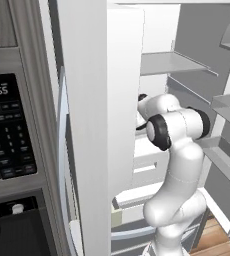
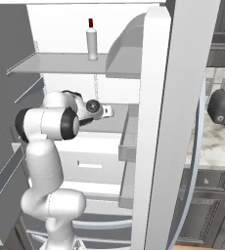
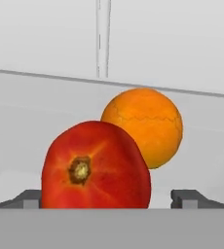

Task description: Place the liquor on the top shelf of the fridge to keep it out of children's reach, and place the orange and tomato on lower shelves for easy access.

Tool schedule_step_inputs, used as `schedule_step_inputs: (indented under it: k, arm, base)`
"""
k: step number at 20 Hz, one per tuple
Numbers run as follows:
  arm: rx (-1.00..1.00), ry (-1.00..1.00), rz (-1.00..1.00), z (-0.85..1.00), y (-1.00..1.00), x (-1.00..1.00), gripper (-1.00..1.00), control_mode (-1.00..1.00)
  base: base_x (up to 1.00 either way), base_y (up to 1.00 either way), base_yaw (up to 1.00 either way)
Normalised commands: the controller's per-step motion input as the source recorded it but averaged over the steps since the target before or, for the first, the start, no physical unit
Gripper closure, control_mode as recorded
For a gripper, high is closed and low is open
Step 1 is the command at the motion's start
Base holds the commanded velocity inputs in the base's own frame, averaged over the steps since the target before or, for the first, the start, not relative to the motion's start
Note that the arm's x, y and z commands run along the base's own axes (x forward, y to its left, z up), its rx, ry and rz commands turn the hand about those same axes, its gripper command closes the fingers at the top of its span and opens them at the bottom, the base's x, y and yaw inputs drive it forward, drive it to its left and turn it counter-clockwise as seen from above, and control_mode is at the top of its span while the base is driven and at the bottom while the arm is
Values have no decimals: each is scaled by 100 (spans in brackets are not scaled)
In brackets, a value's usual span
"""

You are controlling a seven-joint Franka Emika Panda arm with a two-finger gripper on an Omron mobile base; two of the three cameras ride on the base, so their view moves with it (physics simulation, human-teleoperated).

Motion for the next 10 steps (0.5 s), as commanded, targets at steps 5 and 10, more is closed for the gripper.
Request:
schedule_step_inputs:
  k: [5,10]
  arm:
    - [0,27,0,59,-3,-31,-100,-100]
    - [0,33,-2,64,-5,-60,-100,-100]
  base:
    - [0,0,0]
    - [0,0,0]
